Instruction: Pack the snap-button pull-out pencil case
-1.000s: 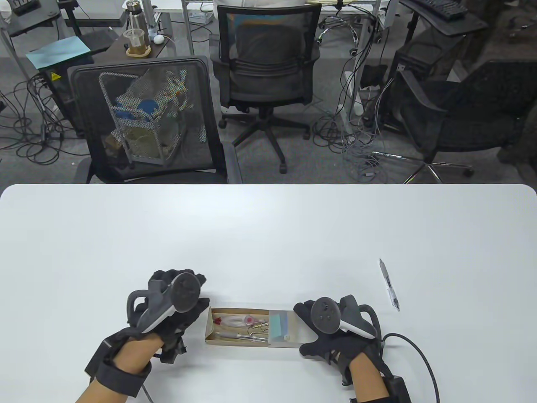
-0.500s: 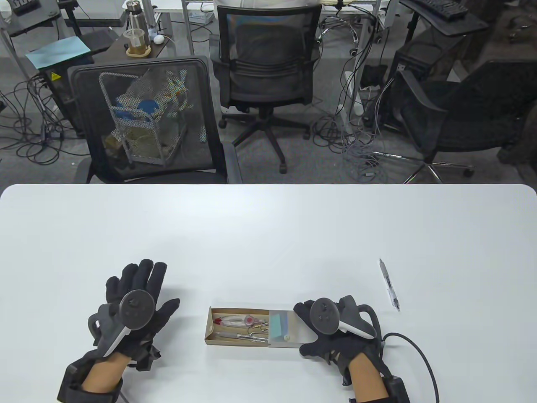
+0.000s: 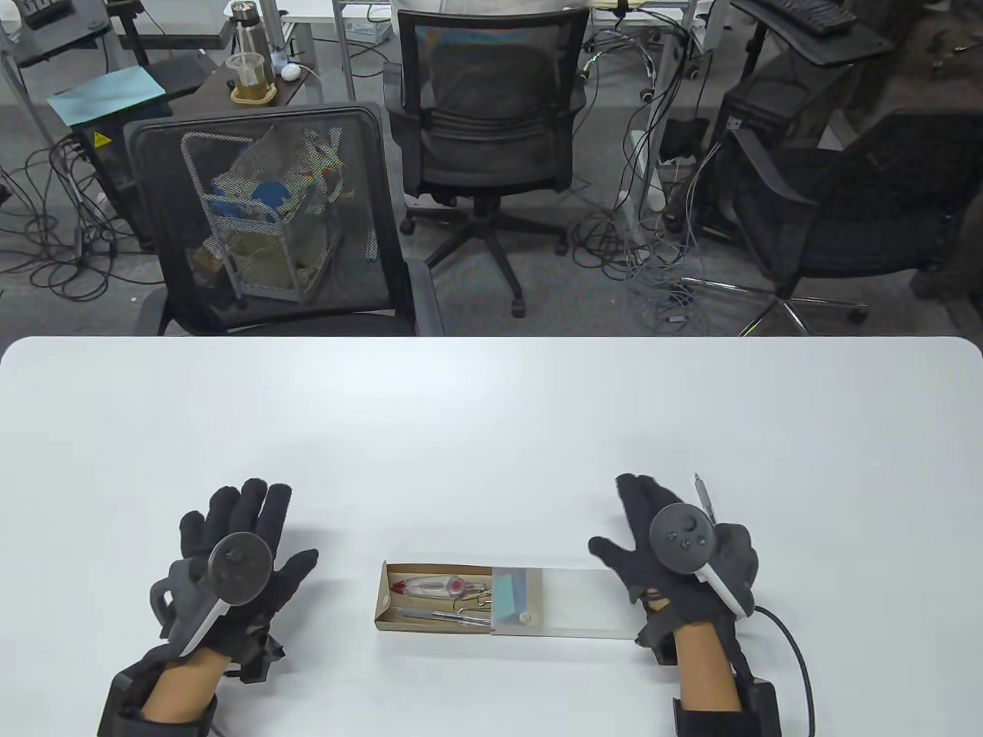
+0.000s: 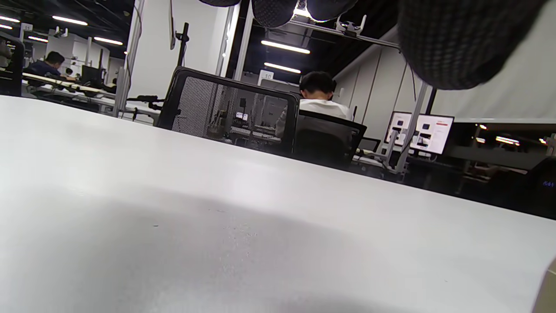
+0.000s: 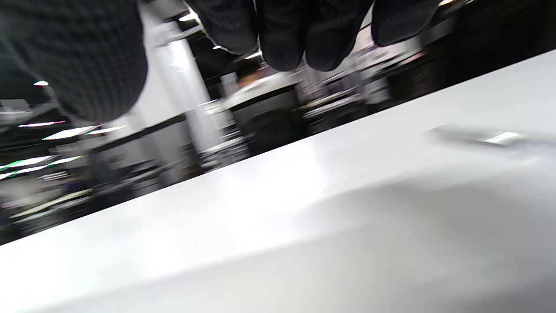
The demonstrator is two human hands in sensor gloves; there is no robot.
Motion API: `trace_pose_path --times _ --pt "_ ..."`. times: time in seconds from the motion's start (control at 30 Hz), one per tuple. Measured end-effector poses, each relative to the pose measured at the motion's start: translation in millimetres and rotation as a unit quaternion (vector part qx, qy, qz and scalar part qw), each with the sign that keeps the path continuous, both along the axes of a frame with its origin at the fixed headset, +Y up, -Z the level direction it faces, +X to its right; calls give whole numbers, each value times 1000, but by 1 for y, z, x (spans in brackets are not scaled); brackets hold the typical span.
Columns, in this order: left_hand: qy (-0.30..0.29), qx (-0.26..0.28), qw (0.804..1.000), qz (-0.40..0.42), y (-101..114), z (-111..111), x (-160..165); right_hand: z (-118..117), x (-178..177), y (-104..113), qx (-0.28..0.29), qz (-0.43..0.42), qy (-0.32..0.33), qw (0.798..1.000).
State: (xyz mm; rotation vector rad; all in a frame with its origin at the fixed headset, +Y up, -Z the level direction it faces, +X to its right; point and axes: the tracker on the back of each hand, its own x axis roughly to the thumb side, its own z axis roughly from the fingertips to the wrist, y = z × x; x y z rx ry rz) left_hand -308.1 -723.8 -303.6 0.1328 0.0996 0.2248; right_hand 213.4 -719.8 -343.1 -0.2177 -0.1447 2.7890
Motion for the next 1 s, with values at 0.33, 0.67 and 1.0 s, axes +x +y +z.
trace_pose_path --times 0.33,0.67,1.0 --pt "1 -8 1000 -13 -8 -4 1 -30 65 -38 -164 126 -216 954" --pt "3 -10 1000 -16 -8 -4 0 -33 61 -48 -152 157 -248 944" --pt "2 -18 1000 -14 -9 -3 0 -30 61 -53 -140 155 -233 950"
